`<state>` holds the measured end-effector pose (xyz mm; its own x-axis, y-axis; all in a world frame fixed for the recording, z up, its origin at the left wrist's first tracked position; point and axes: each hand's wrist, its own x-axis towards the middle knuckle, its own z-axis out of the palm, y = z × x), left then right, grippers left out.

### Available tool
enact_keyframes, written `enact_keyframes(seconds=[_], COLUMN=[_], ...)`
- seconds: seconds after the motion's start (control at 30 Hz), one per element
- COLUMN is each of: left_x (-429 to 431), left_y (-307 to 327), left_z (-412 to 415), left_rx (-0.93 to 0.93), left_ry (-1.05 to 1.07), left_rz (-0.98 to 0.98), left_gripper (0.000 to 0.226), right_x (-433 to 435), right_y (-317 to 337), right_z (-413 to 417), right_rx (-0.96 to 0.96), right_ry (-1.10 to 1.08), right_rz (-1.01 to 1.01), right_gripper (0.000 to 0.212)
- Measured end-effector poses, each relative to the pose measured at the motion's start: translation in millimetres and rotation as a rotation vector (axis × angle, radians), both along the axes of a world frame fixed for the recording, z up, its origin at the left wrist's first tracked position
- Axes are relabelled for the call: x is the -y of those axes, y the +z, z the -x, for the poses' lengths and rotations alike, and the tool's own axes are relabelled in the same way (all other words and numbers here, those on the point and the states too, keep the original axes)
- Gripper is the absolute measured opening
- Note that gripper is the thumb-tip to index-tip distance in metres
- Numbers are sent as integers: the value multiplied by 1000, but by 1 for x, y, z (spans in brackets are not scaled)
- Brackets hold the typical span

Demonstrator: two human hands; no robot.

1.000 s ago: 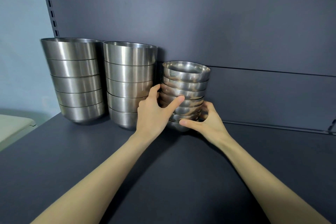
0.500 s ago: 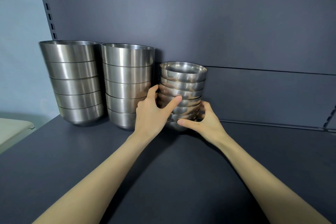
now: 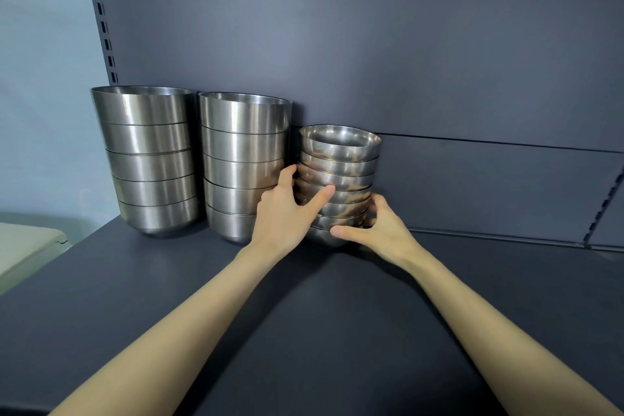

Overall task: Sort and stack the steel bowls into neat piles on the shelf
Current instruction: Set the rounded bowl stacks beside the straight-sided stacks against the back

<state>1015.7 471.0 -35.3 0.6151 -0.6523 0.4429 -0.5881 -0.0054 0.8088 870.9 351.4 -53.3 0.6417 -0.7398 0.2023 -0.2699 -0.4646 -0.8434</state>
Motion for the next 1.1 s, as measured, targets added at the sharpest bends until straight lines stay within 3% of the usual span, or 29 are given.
enact_keyframes(seconds=[0.23, 0.37, 0.47, 0.77, 1.1], left_x=[-26, -45, -53, -52, -61], left_y=[11, 21, 39, 100, 71], left_z=[-4, 8, 26, 135, 322], left_rx=[263, 472, 685, 996, 1014], left_ry=[25, 10, -45, -154, -303], left_rz=[-254, -304, -288, -150, -98], left_gripper=[71, 58, 56, 63, 67], right_x=[-22, -36, -45, -76, -118], right_y=[23, 44, 67, 129, 113], right_z=[28, 57, 85, 220, 425], right_rx=[-286, -405, -443, -445, -562], right_ry=[-36, -103, -162, -366, -508], right_rz=[177, 335, 434, 672, 690], right_gripper=[95, 88, 79, 70, 66])
